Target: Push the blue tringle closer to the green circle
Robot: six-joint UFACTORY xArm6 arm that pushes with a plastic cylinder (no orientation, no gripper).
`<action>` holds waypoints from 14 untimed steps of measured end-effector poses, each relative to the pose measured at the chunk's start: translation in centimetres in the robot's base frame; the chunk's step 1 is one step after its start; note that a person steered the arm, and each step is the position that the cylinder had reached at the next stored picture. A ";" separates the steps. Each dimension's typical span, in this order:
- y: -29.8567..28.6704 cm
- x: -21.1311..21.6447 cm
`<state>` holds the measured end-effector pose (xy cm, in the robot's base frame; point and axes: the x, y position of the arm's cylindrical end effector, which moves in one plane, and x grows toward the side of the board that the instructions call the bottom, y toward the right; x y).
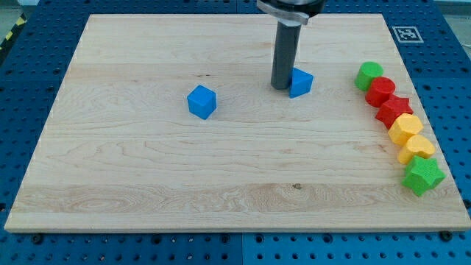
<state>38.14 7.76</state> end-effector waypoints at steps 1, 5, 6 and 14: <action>0.3 3.0; 3.5 -0.4; 0.7 -0.5; 5.6 -4.8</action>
<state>33.34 13.32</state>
